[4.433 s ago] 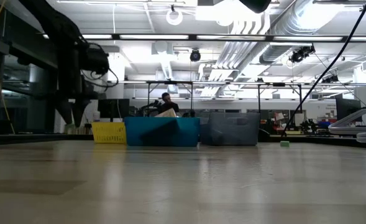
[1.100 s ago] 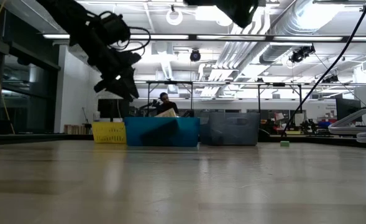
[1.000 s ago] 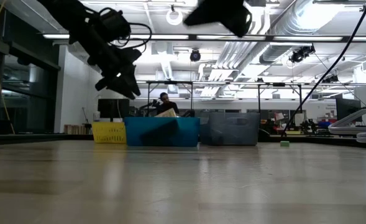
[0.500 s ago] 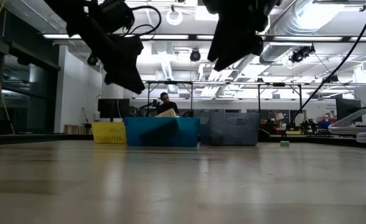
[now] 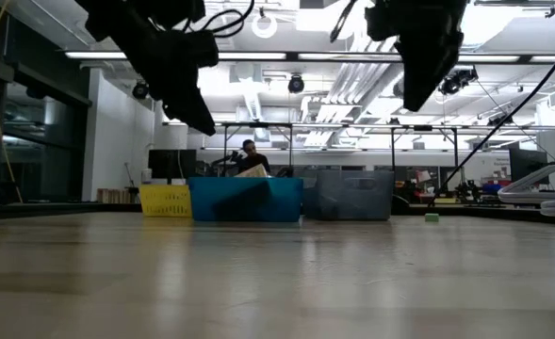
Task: Pick & Place School Supplies
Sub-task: Put the green eraser into the yellow bin
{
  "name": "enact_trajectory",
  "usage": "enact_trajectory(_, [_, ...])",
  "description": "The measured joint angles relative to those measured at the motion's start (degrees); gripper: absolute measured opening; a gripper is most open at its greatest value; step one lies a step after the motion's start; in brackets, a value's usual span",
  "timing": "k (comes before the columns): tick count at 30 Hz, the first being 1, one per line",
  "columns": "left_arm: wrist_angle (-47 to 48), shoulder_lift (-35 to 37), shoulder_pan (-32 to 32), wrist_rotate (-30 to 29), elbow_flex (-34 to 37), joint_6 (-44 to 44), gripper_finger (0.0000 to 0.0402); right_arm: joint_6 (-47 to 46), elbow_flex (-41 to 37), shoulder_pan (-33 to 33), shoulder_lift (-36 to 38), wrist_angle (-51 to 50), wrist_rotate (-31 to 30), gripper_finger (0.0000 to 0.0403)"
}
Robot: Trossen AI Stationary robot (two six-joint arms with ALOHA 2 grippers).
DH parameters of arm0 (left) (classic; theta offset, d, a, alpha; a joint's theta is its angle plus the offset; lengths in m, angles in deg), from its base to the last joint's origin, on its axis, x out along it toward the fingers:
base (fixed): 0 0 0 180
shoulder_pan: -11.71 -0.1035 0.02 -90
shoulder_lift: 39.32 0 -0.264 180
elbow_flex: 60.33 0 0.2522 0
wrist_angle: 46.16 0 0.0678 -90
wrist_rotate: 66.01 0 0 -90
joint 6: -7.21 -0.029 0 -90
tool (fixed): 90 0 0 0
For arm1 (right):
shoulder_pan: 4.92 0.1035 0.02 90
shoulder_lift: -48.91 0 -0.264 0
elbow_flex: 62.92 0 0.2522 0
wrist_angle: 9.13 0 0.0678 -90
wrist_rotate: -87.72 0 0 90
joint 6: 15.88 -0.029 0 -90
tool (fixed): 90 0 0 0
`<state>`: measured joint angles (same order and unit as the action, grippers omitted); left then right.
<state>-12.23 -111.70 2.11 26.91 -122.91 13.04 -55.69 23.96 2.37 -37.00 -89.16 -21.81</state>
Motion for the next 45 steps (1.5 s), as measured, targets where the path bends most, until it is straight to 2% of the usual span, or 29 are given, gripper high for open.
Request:
enact_trajectory(6, [-0.19, 0.0, 6.15, 0.02, 0.0, 0.55, 0.0134, 11.53, -0.02, -3.8, 0.16, -4.96, 3.42, 0.0173])
enact_trajectory(9, [-1.34, -0.01, 9.1, 0.02, 0.0, 3.6, 0.0134, 14.42, -0.02, -6.0, 0.18, -5.8, 5.8, 0.0173])
enact_trajectory(12, [-2.59, -0.02, 11.73, 0.02, 0.0, 6.15, 0.0134, 15.62, -0.02, -8.2, 0.27, -6.71, 5.32, 0.0173])
enact_trajectory(24, [-4.26, -0.02, 18.33, -1.69, 0.0, 9.1, 0.0134, 12.62, -0.02, -25.31, 6.12, -8.47, 5.31, 0.0173])
enact_trajectory(29, [-4.24, -0.02, 19.65, -1.7, 0.0, 9.25, 0.0134, 10.98, -0.02, -33.32, 8.13, -8.55, 9.24, 0.0173])
enact_trajectory(35, [-4.2, -0.02, 20.77, -1.7, 0.0, 9.25, 0.0134, 5.26, -0.02, -41.39, 7.84, -9.55, 10.87, 0.0173])
enact_trajectory(45, [-4.16, -0.02, 22.09, -1.72, 0.0, 9.24, 0.0134, 2.61, -0.68, -48.44, 7.76, -8.13, 14.82, 0.0173])
